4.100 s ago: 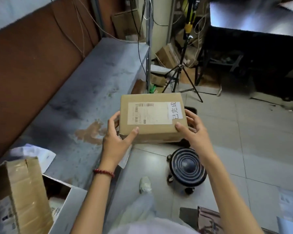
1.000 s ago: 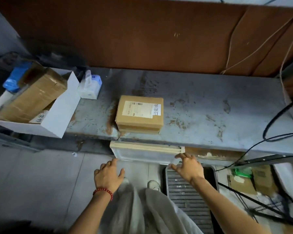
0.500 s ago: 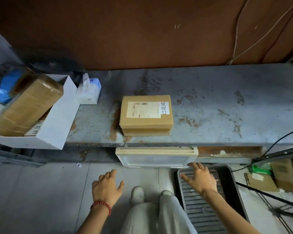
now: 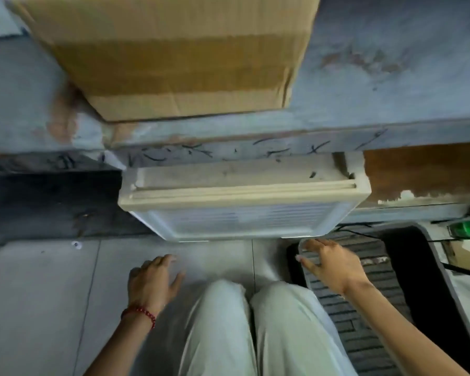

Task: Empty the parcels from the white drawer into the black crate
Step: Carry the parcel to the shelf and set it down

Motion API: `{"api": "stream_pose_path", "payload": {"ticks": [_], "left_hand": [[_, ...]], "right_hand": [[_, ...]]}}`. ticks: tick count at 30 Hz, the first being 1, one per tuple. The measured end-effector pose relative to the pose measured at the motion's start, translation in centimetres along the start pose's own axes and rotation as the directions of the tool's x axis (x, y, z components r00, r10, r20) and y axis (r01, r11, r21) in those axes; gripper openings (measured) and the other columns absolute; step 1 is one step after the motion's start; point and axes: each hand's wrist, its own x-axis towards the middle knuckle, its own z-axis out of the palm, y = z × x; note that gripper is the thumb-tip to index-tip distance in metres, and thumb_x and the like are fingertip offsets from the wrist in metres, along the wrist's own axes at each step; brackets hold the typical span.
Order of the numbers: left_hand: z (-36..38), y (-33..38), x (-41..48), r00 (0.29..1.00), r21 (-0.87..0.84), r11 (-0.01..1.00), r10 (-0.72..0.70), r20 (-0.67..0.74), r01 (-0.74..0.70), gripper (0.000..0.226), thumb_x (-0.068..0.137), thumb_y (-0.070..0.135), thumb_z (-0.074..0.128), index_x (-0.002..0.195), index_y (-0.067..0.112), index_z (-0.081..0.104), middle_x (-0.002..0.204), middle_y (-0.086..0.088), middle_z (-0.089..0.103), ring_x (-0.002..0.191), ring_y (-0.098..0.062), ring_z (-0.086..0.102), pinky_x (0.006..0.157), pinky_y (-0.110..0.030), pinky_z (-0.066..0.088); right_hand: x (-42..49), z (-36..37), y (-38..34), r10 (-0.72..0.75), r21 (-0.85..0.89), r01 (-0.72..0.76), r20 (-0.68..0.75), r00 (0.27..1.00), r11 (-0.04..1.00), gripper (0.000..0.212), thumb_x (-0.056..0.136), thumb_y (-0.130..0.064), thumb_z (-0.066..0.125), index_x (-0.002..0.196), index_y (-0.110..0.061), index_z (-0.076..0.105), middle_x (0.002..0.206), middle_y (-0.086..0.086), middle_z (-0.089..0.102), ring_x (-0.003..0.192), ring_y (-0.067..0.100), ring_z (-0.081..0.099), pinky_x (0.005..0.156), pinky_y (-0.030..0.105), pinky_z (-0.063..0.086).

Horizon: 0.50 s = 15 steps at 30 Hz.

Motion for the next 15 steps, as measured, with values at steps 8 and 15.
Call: {"api": "stream_pose_path", "payload": {"ticks": [8, 15], "left_hand": [[11.0, 0.1, 6.4, 0.889, -0.055, 0.927, 0.337, -0.308, -0.371, 0.031, 0.077, 0.047, 0.047, 0.086, 0.025, 0.066, 0.075, 0.013, 0.067, 0.065, -0.014, 0.065, 0.054, -0.029, 0.055], [15.3, 0.3, 7.9, 0.928, 0.026, 0.959, 0.28, -0.247, -0.283, 0.025, 0.07, 0.045, 0.044, 0.07, 0.027, 0.062, 0.062, 0.01, 0.061, 0.058, -0.017, 0.063, 0.051, -0.026, 0.046]], "right_hand": [[7.6, 8.7, 0.1, -0.202, 0.002, 0.207, -0.224, 0.953, 0.978, 0.039, 0.09, -0.06, 0.049, 0.119, -0.037, 0.059, 0.112, -0.021, 0.064, 0.106, 0.007, 0.061, 0.076, 0.026, 0.047], [11.0, 14.8, -0.9, -0.181, -0.071, 0.175, -0.088, 0.98, 0.982, 0.045, 0.092, -0.066, 0.036, 0.127, -0.04, 0.049, 0.119, -0.019, 0.06, 0.111, 0.004, 0.058, 0.076, 0.02, 0.041]]}}
